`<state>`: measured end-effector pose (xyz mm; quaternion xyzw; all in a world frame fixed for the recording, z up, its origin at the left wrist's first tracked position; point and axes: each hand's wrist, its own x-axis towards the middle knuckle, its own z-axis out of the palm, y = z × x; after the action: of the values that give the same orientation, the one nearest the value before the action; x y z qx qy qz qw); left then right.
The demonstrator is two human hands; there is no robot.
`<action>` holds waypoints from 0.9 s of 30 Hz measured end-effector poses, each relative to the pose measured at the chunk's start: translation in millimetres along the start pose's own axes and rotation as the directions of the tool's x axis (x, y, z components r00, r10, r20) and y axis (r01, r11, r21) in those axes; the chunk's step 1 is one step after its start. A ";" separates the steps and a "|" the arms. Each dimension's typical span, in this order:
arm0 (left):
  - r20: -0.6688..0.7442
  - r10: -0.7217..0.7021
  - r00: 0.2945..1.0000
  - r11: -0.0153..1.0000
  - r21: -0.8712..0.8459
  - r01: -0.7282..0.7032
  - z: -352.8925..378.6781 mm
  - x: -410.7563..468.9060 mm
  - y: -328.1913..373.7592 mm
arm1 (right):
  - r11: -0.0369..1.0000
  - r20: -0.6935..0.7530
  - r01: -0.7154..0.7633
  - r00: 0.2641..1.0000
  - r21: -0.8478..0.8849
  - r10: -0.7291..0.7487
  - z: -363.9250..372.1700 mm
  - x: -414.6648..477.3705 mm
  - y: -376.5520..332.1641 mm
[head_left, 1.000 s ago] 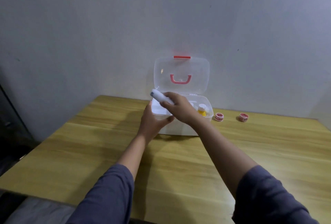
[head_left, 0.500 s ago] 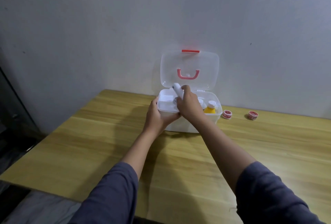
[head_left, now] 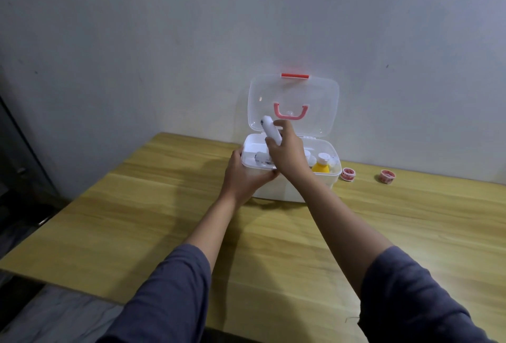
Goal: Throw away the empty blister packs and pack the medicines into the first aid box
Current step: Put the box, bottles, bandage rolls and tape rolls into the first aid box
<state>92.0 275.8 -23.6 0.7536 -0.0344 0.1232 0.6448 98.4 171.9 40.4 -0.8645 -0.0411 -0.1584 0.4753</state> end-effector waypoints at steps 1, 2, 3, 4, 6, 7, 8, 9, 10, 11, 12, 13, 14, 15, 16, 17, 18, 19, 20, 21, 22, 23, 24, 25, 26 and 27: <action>-0.002 0.004 1.000 1.000 -0.001 -0.004 0.0 -0.1 -0.3 | 1.000 -0.010 0.000 1.000 0.015 0.000 -0.8 -0.1 0.1; -0.003 0.006 1.000 1.000 -0.005 -0.006 0.3 -0.2 -0.2 | 1.000 -0.013 -0.001 1.000 0.015 0.001 -1.5 -0.4 0.6; -0.001 0.004 1.000 1.000 -0.014 -0.004 0.4 -0.4 0.3 | 1.000 -0.012 -0.004 1.000 0.000 0.004 -2.0 -1.2 1.9; -0.001 0.003 1.000 1.000 -0.022 -0.003 0.6 -0.4 0.6 | 1.000 -0.010 -0.007 1.000 -0.025 0.006 -2.0 -1.9 3.7; -0.001 0.006 1.000 1.000 -0.020 -0.006 0.8 -1.4 2.2 | 0.996 -0.010 -0.019 1.000 -0.091 0.018 -1.1 -3.2 7.9; 0.001 0.006 1.000 1.000 -0.014 -0.006 0.8 -2.2 3.1 | 0.992 -0.004 -0.030 1.000 -0.124 0.029 -1.0 -3.7 9.0; 0.003 0.006 1.000 1.000 -0.007 -0.006 0.8 -2.4 3.0 | 0.987 0.006 -0.043 0.999 -0.156 0.045 -0.9 -3.6 9.2; 0.006 0.006 1.000 1.000 0.000 -0.006 0.4 -2.6 2.8 | 0.979 0.021 -0.058 0.998 -0.194 0.063 -0.6 -3.2 8.6; 0.007 0.009 1.000 1.000 0.005 -0.009 0.1 -2.8 3.0 | 0.970 0.034 -0.071 0.996 -0.230 0.081 -0.6 -2.6 7.5; 0.010 0.014 1.000 1.000 0.006 -0.014 0.0 -3.3 3.7 | 0.963 0.044 -0.080 0.995 -0.259 0.094 -0.4 -1.7 6.5; 0.013 0.017 1.000 1.000 0.000 -0.017 -0.1 -3.0 4.1 | 0.958 0.052 -0.080 0.994 -0.274 0.098 0.4 -0.8 5.5; 0.018 0.020 1.000 1.000 -0.008 -0.020 -0.3 -2.4 4.4 | 0.956 0.060 -0.075 0.994 -0.285 0.096 1.6 0.2 5.0; 0.021 0.022 1.000 1.000 -0.011 -0.022 -0.2 -2.1 4.6 | 0.952 0.070 -0.068 0.993 -0.297 0.093 2.7 0.8 4.9; 0.024 0.024 0.999 1.000 -0.018 -0.024 -0.2 -2.0 4.7 | 0.949 0.084 -0.058 0.993 -0.309 0.088 3.4 0.9 4.9; 0.025 0.023 0.999 0.999 -0.029 -0.022 -0.3 -1.8 3.9 | 0.949 0.097 -0.042 0.992 -0.313 0.076 3.3 0.5 4.9; 0.027 0.021 0.999 0.999 -0.033 -0.020 -0.9 -1.7 2.9 | 0.950 0.107 -0.027 0.992 -0.312 0.064 1.7 -0.2 5.1; 0.030 0.013 0.999 0.999 -0.031 -0.012 -1.3 -1.7 2.6 | 0.950 0.113 -0.018 0.992 -0.312 0.056 -1.5 -1.5 5.4; 0.036 0.003 0.999 1.000 -0.027 -0.002 -1.6 -1.8 2.6 | 0.949 0.115 -0.009 0.992 -0.314 0.048 -5.8 -3.0 6.7; 0.041 -0.002 0.999 1.000 -0.021 0.002 -1.9 -1.2 2.2 | 0.950 0.117 0.000 0.992 -0.312 0.038 -10.3 -4.4 8.6; 0.043 -0.003 0.999 1.000 -0.016 0.004 -2.2 -1.0 1.8 | 0.950 0.118 0.015 0.993 -0.311 0.023 -14.1 -5.3 10.7; 0.041 -0.005 0.999 1.000 -0.009 0.006 -2.0 -1.3 2.5 | 0.947 0.118 0.033 0.993 -0.320 0.005 -17.2 -6.6 12.5; 0.036 -0.010 0.999 1.000 -0.003 0.010 -2.0 -1.2 2.9 | 0.941 0.118 0.052 0.993 -0.334 -0.013 -19.1 -7.4 13.8; 0.033 -0.014 0.999 1.000 0.009 0.014 -2.0 -0.7 2.5 | 0.937 0.120 0.066 0.992 -0.344 -0.026 -19.6 -7.7 14.8; 0.030 -0.014 0.999 1.000 0.017 0.013 -1.6 -1.1 3.2 | 0.935 0.118 0.072 0.992 -0.348 -0.032 -19.4 -7.8 15.7; 0.030 -0.012 0.999 1.000 0.024 0.011 -0.9 -0.9 3.0 | 0.934 0.114 0.073 0.993 -0.350 -0.035 -18.7 -7.3 16.8; 0.029 -0.005 1.000 1.000 0.028 0.005 -1.0 -0.7 2.6 | 0.934 0.107 0.075 0.993 -0.350 -0.040 -17.5 -6.3 18.0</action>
<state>90.6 276.2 -21.2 0.7642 -0.0401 0.1112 0.6341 92.3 148.0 32.6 -0.9409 -0.0606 -0.1345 0.3049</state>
